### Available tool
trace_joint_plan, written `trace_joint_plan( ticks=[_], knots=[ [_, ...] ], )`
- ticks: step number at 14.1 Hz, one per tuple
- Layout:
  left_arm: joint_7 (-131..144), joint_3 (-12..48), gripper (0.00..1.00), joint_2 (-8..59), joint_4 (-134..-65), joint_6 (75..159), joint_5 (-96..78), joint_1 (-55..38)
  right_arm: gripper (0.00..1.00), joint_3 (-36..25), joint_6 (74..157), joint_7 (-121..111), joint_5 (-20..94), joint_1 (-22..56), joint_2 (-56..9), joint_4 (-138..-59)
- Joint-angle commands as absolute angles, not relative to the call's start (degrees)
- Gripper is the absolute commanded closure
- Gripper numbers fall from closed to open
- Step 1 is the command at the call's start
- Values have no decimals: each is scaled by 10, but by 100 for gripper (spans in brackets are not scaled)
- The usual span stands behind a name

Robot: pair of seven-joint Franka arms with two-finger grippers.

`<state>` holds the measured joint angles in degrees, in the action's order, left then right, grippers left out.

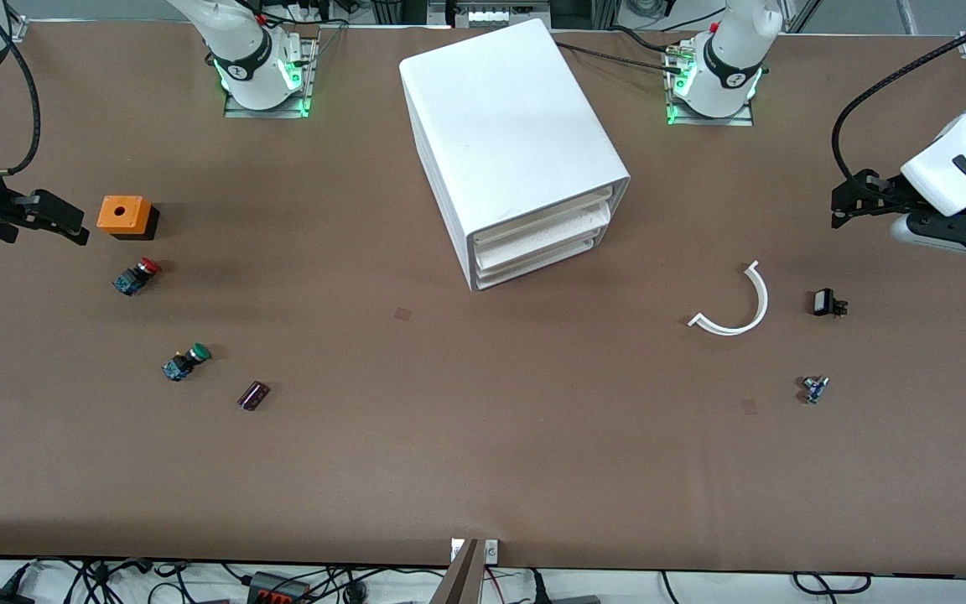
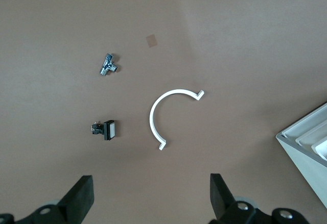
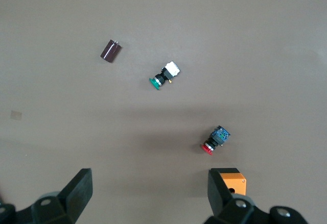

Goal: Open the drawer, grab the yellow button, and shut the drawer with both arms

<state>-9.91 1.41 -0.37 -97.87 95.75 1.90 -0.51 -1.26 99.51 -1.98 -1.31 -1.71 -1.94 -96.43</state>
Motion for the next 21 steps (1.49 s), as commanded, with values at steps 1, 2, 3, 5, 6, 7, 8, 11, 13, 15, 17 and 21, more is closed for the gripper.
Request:
trace_joint_plan(
  ticks=[1,2,3,5,6,7,8,11,13,15,17,21],
  knots=[
    [-105,12,0,-11,-983,954,11,-6,0,-11,1003,-26,-17,-17,-8,-977],
    [-105,12,0,-12,-983,954,11,-6,0,-11,1003,-26,-17,-17,-8,-977],
    [-105,12,0,-12,-983,954,11,-6,0,-11,1002,-26,-17,-17,-8,-977],
    [-105,12,0,-12,-983,954,11,-6,0,-11,1002,-26,-17,-17,-8,-977],
    [-104,12,0,-12,-983,953,11,-6,0,-11,1002,-26,-18,-17,-8,-977],
    [-105,12,0,-11,-983,951,11,-6,0,-11,1001,-27,-18,-17,-8,-976],
    [-105,12,0,-12,-983,950,11,-6,0,-11,999,-27,-18,-16,-8,-976],
    [-105,12,0,-12,-983,950,11,-6,0,-11,997,-27,-15,-17,-8,-976],
    [-105,12,0,-11,-983,948,11,-7,0,-11,993,-27,-15,-18,-7,-976],
    [-107,12,0,-4,-974,905,-3,-8,0,-11,994,-27,-15,-18,-7,-976],
    [-108,13,0,18,-944,850,-15,-10,0,-11,992,-26,-14,-18,-7,-976],
    [-119,17,0,53,-915,739,-95,-7,0,-11,991,-26,-13,-18,-7,-976]
  ],
)
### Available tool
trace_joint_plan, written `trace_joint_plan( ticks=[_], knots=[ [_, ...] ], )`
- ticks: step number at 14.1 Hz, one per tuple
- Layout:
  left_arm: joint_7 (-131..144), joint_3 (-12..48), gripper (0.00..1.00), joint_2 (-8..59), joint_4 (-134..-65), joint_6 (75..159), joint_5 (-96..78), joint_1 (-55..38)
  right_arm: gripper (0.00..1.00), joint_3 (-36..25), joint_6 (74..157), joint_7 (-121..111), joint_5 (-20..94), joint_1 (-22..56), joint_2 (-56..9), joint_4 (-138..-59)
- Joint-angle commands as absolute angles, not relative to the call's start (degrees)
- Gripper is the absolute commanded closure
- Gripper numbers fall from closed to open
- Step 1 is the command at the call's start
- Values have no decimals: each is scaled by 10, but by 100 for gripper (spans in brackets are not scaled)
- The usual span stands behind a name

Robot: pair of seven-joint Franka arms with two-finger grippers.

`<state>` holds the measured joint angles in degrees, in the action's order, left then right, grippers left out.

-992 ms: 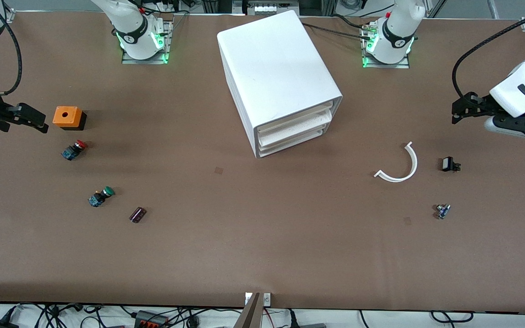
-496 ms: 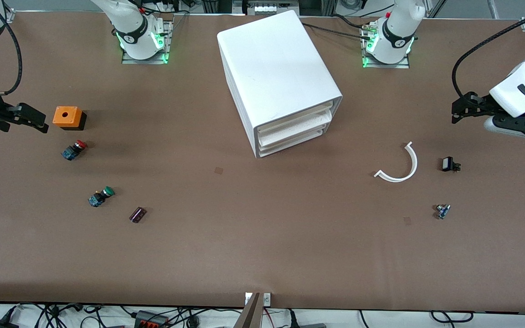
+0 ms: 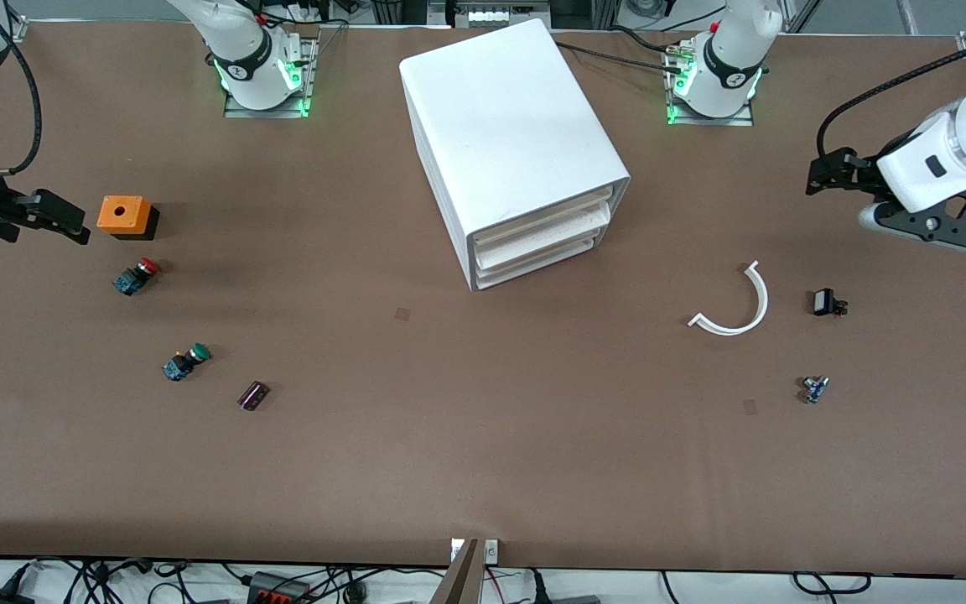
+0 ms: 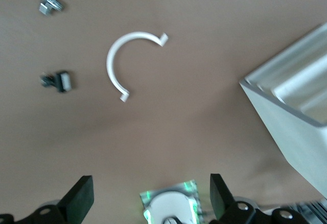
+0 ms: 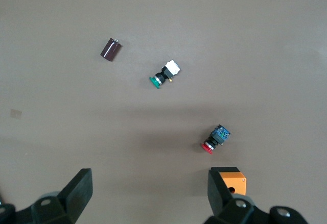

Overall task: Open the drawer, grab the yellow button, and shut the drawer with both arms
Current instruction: 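Reach the left gripper toward the drawer handle while the right gripper advances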

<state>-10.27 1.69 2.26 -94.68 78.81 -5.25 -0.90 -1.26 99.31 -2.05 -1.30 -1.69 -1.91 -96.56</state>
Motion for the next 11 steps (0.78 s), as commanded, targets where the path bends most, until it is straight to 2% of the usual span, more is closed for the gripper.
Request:
trace_joint_plan(
  ticks=[1,3,11],
  knots=[
    [-133,17,0,63,-916,731,-129,-3,0,-11,991,-25,-13,-18,-9,-976],
    [-177,17,0,96,-916,722,-183,-4,0,-11,987,-25,-12,-15,-11,-978],
    [-352,17,0,244,-939,810,-469,5,0,-11,993,4,-2,65,-54,-981]
  ],
)
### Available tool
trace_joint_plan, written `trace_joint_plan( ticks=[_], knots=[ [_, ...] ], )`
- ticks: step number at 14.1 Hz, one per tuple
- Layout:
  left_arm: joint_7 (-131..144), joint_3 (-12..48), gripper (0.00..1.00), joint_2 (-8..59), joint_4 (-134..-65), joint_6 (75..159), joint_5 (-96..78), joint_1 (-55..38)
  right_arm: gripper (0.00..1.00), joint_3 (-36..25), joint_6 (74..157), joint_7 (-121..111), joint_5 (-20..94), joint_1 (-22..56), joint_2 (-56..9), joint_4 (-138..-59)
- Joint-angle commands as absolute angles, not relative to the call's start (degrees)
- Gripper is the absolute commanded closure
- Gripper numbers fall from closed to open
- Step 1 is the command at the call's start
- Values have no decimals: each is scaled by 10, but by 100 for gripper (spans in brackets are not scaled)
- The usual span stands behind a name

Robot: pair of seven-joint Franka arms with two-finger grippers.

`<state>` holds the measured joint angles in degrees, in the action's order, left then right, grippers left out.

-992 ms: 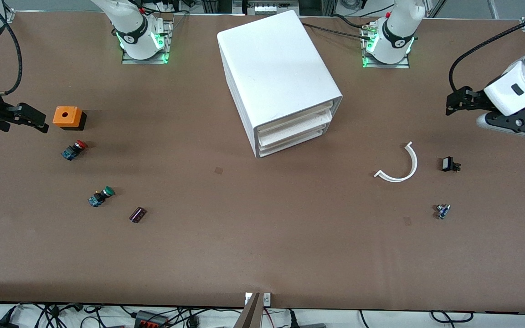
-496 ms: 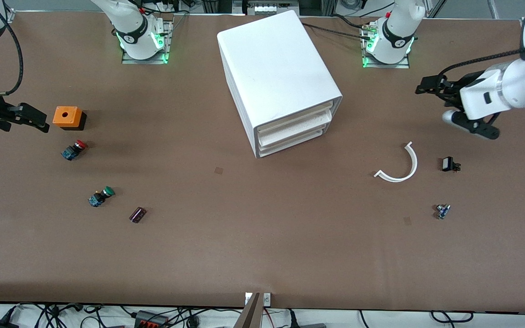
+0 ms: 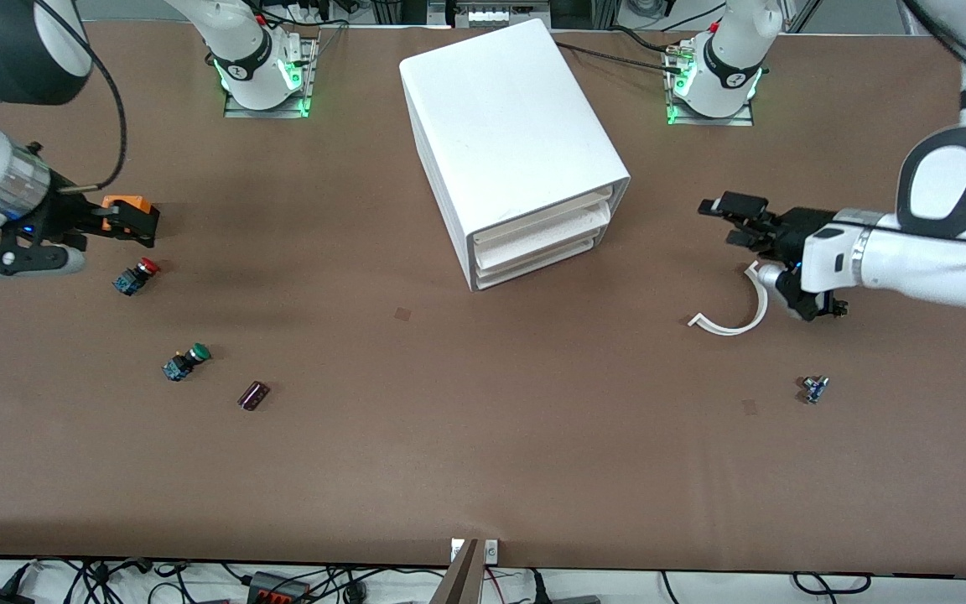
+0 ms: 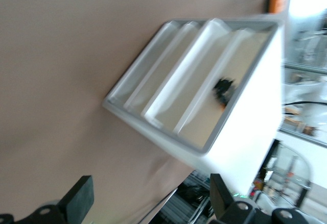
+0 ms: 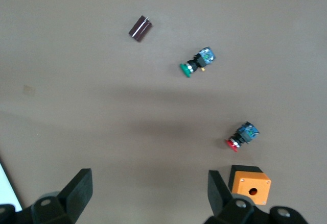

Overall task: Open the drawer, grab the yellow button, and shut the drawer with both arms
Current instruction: 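Reach the left gripper toward the drawer handle while the right gripper advances, then grasp the lower drawer handle with the left gripper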

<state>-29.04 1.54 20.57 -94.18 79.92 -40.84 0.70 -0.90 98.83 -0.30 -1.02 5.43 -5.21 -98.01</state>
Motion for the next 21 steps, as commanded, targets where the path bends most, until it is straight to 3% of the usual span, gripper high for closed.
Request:
trace_joint_plan(
  ticks=[1,9,10,12,14,17,21],
  knots=[
    [-375,17,0,259,-947,814,-500,3,0,-11,998,5,-1,65,-59,-980],
    [-519,94,0,287,-1107,892,-675,-8,0,-11,1067,5,62,90,-80,-972],
    [-532,101,5,287,-1120,905,-687,-9,0,-11,1070,5,63,93,-80,-971],
    [-533,111,34,286,-1133,906,-691,-8,0,-11,1070,4,62,94,-83,-969],
    [-533,112,55,282,-1147,898,-691,-6,0,-11,1066,2,62,93,-83,-968],
    [-533,123,64,281,-1165,893,-691,-6,0,-11,1066,3,63,91,-83,-967],
    [-533,124,89,281,-1165,892,-691,-7,0,-11,1070,4,62,120,-86,-934]
  ],
)
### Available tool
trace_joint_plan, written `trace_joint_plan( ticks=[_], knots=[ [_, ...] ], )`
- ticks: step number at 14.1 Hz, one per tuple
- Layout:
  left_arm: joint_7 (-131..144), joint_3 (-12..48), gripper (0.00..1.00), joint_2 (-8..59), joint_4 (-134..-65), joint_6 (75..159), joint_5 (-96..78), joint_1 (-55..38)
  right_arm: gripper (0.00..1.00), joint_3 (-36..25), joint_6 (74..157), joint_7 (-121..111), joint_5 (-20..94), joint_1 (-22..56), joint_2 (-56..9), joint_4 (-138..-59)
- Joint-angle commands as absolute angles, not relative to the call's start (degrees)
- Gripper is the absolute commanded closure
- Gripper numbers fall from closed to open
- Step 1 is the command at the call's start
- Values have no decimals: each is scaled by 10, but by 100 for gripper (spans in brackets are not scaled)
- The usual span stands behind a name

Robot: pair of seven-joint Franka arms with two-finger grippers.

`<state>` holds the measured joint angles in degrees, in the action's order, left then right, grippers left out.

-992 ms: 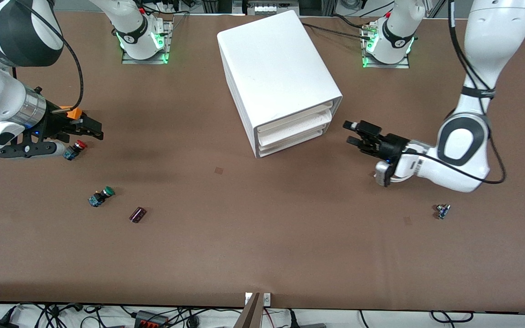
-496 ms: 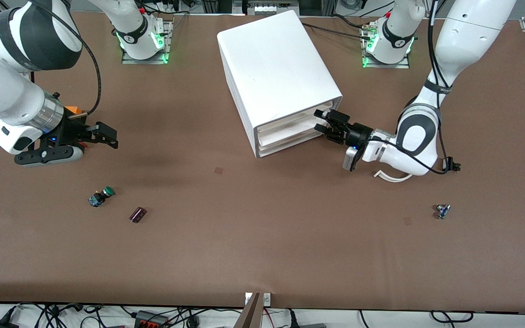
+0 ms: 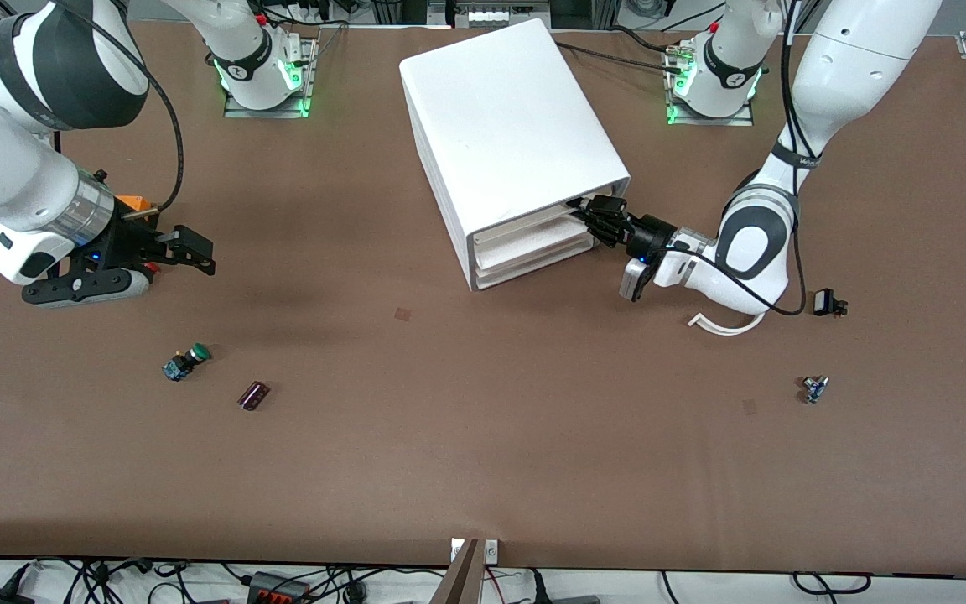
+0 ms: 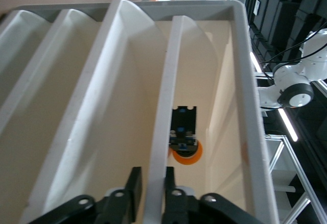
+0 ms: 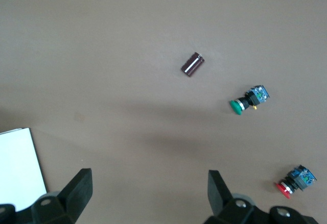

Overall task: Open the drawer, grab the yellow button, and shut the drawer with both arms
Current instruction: 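Grasp the lower drawer handle with the left gripper, then pull the drawer open with the left gripper while the right gripper approaches, then grasp the blue button in the drawer with the right gripper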

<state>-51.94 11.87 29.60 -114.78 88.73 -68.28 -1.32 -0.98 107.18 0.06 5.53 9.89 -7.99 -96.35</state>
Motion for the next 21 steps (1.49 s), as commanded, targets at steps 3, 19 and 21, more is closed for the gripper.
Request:
trace_joint_plan(
  ticks=[3,19,21],
  knots=[
    [-531,123,99,280,-1158,893,-690,-4,0,-11,1071,6,63,153,-119,-893],
    [-470,69,51,402,-911,896,-586,18,0,-11,1200,201,61,358,-251,-758],
    [-468,69,0,394,-909,896,-562,21,0,-14,1201,253,54,382,-271,-738]
  ],
)
